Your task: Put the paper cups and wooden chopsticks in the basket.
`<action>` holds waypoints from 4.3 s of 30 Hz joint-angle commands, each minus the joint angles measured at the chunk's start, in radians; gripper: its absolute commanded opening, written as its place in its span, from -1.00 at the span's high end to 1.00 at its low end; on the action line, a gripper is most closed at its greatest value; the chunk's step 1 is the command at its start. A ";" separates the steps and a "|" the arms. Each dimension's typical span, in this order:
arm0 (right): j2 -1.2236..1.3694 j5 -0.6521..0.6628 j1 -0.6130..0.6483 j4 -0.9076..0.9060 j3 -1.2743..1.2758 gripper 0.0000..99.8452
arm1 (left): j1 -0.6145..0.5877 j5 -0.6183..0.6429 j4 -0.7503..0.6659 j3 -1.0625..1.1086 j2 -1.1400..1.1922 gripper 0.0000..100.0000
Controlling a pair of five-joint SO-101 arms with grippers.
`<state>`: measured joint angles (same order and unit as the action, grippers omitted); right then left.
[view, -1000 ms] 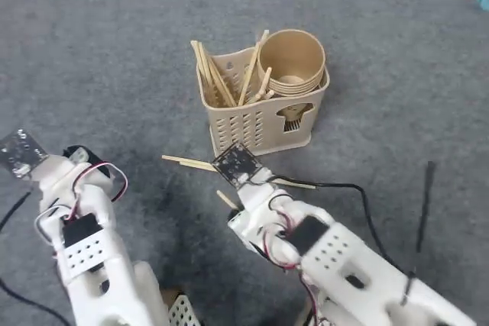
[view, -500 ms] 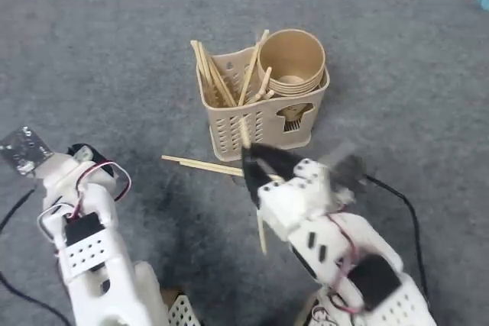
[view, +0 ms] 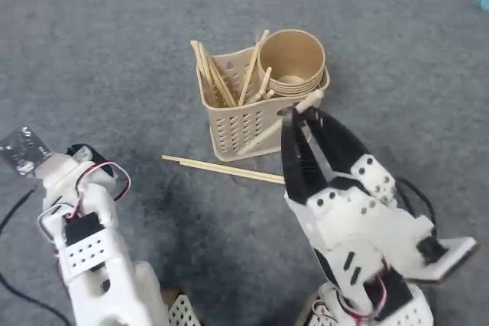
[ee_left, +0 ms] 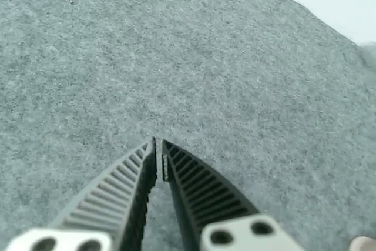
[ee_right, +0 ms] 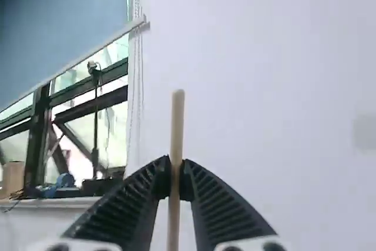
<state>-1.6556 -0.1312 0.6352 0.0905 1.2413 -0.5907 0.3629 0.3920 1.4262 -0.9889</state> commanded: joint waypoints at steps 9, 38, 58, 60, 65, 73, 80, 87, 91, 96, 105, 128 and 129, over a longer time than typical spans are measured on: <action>0.562 0.052 -0.010 0.194 -0.410 0.98 | 0.006 -0.011 -0.025 -0.018 -0.006 0.97; 0.992 0.048 -0.022 0.056 -0.473 0.72 | 0.006 -0.008 -0.023 -0.018 -0.006 0.84; 0.397 -0.110 -0.024 -1.319 -0.525 0.83 | 0.083 0.044 0.143 -0.054 -0.003 0.84; 0.392 -0.095 -0.024 -1.400 -0.470 0.83 | 0.087 0.063 0.172 -0.064 -0.003 0.83; 0.384 0.037 -0.042 -1.419 -0.285 0.84 | 0.163 0.063 0.250 -0.071 -0.003 0.83; 0.386 0.169 -0.165 -1.307 -0.077 0.84 | 0.216 0.063 0.374 -0.153 0.000 0.83; 0.395 0.169 -0.225 -1.145 0.083 0.84 | 0.324 0.068 0.368 -0.249 0.273 0.83; 0.384 0.175 -0.222 -0.874 0.322 0.84 | 0.377 0.106 0.427 -0.483 0.644 0.83; 0.386 0.175 -0.186 -0.875 0.328 0.84 | 0.388 0.184 0.451 -0.621 0.842 0.83; 0.387 0.175 -0.186 -0.875 0.328 0.84 | 0.367 0.229 0.499 -0.786 1.054 0.83; 0.394 0.233 -0.182 -0.875 0.328 0.84 | 0.364 0.247 0.588 -0.957 1.172 0.83; 0.394 0.247 -0.182 -0.877 0.328 0.84 | 0.526 0.311 0.735 -1.017 1.076 0.83; 0.394 0.247 -0.182 -0.877 0.328 0.84 | 0.526 0.311 0.727 -1.013 1.086 0.83</action>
<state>-1.2551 0.0990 0.4434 -0.8071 1.5804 -0.0736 0.6605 1.1623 0.4089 0.1481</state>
